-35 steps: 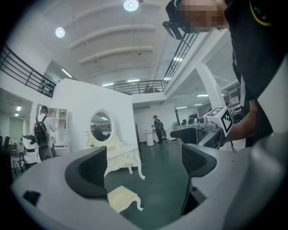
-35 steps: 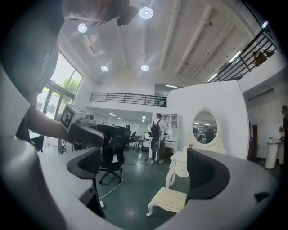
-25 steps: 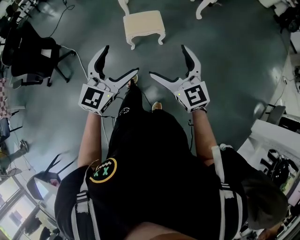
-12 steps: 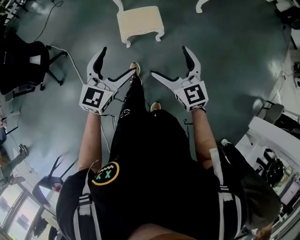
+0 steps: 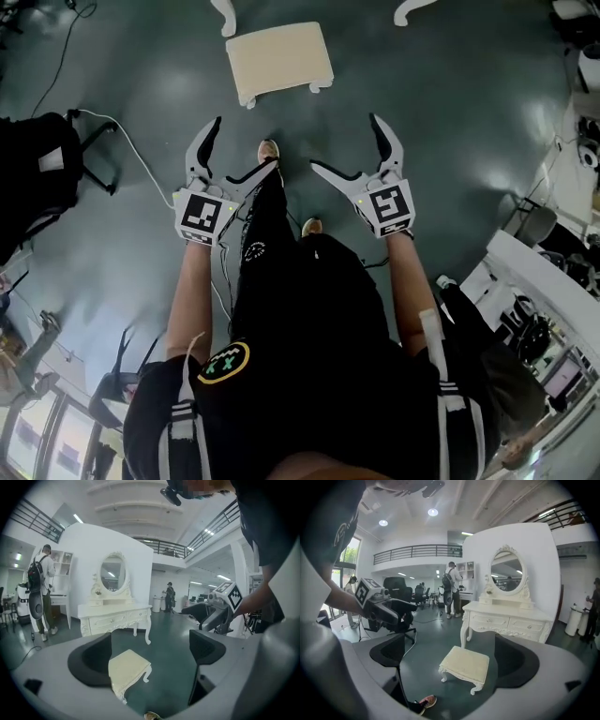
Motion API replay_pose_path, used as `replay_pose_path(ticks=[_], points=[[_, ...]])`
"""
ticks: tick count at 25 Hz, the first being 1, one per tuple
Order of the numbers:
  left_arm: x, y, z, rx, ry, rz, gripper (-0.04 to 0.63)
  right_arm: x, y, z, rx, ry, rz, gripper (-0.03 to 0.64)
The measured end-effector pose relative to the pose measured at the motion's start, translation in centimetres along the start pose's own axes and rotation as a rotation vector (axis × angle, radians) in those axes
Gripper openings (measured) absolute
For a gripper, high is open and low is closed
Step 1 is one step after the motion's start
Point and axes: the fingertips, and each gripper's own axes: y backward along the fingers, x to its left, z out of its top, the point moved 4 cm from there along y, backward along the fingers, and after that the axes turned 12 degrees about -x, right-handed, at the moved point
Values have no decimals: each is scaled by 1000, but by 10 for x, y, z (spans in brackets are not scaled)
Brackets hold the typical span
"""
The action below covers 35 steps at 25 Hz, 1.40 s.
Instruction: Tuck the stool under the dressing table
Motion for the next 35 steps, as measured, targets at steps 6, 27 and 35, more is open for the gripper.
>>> replay_pose_path(ticks=[6, 27, 35], points=[[51, -43, -47, 61, 61, -62, 508, -35, -58, -30, 99, -33, -43, 598], [145, -131, -316, 330, 240, 148, 508, -140, -207, -305, 352, -173, -32, 598], [169, -172, -405, 396, 359, 270, 508, -188, -249, -395, 427, -274, -90, 598]])
